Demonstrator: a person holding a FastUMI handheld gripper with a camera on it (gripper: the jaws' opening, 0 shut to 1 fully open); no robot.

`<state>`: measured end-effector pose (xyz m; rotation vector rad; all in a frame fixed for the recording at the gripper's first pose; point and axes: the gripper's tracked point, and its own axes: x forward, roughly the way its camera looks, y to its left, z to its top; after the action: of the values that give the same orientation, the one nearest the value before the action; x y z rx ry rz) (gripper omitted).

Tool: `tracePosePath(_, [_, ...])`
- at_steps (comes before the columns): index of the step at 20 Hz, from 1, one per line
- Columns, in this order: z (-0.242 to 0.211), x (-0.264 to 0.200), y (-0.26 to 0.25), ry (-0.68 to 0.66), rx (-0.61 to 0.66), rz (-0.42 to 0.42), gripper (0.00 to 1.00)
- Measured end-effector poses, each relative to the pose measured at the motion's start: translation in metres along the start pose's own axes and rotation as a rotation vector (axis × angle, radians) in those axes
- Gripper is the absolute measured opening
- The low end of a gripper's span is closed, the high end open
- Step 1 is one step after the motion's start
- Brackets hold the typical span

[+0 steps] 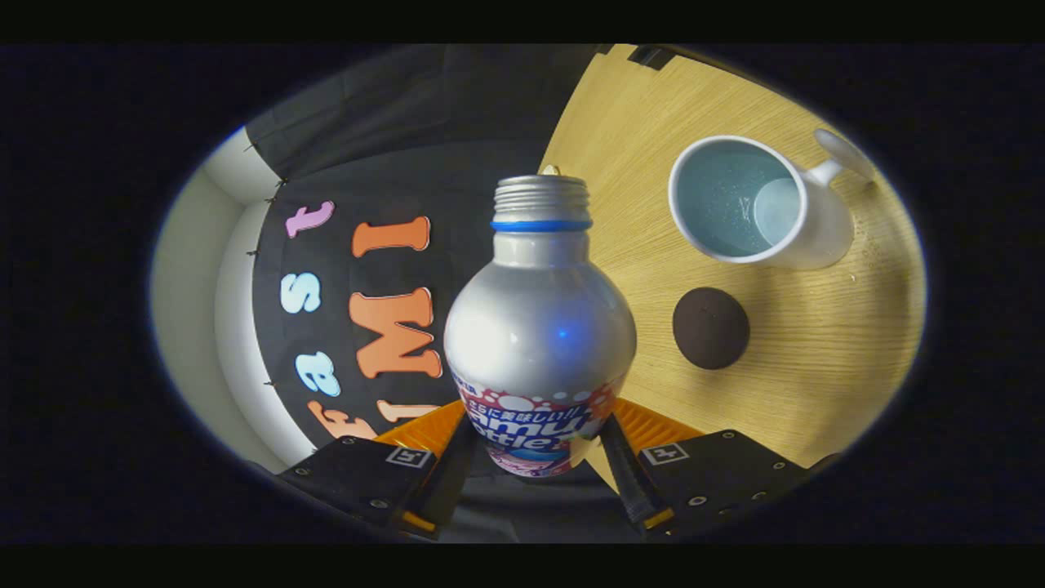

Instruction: Take the bottle from table, then pour the juice into the cup, finally place the bottle on the coaster

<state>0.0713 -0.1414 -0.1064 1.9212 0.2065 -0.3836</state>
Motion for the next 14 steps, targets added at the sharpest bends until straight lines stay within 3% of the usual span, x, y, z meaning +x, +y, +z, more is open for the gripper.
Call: tracePosePath(14, [0.012,-0.003,0.012,-0.029,0.190,-0.027,0.78])
